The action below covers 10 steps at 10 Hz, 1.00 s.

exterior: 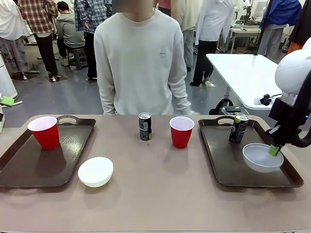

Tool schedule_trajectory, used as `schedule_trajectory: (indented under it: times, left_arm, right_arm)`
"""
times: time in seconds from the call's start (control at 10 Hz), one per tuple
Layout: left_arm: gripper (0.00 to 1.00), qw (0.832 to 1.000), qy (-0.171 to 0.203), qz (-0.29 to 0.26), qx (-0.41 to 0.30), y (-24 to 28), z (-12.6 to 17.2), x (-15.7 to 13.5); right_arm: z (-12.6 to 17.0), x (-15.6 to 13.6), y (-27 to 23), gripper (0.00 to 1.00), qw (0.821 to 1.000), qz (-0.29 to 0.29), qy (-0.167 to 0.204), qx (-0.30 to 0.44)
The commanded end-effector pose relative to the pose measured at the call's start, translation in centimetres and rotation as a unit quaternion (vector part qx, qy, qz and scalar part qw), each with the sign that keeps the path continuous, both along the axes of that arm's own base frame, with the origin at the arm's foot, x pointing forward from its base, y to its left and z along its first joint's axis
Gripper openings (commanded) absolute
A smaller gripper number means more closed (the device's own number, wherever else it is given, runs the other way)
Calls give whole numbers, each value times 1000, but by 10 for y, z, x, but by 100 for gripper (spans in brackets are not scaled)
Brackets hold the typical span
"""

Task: Prepare tableware on both trays.
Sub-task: Pick up a Picnic Bowl from the table and place it on a Handle tray.

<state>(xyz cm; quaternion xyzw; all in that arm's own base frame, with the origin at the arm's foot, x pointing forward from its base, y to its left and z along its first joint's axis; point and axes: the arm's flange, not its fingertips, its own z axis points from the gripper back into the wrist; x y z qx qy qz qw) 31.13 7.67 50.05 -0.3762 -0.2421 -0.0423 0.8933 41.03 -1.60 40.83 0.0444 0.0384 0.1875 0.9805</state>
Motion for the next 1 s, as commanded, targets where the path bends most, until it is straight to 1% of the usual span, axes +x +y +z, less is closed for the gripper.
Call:
schedule_trajectory:
  times: [0.0, 0.1, 0.4, 0.5, 0.6, 0.7, 0.8, 0.9]
  left_arm:
    - [100, 1000, 0, 0, -1, 0, 0, 0]
    - [100, 1000, 0, 0, -1, 0, 0, 0]
    - [100, 1000, 0, 0, -1, 0, 0, 0]
    - [100, 1000, 0, 0, -1, 0, 0, 0]
    - [100, 1000, 0, 0, -1, 0, 0, 0]
    - [100, 1000, 0, 0, -1, 0, 0, 0]
    - [100, 1000, 0, 0, -1, 0, 0, 0]
    - [100, 1000, 0, 0, -1, 0, 0, 0]
  right_arm:
    - [-19, 37, 2, 4, 1000, 11, -8, 14]
    - [-27, 47, 0, 4, 1000, 18, -10, 21]
    - [-45, 68, -3, 4, 999, 32, -31, 32]
    - [-55, 79, -9, 11, 999, 32, -20, 32]
    - [-56, 79, -10, 14, 999, 32, -20, 32]
    - [-58, 80, -10, 25, 999, 32, -19, 32]
    - [-62, 84, -13, 50, 999, 31, -15, 32]
    - [-65, 85, -13, 68, 999, 32, -11, 34]
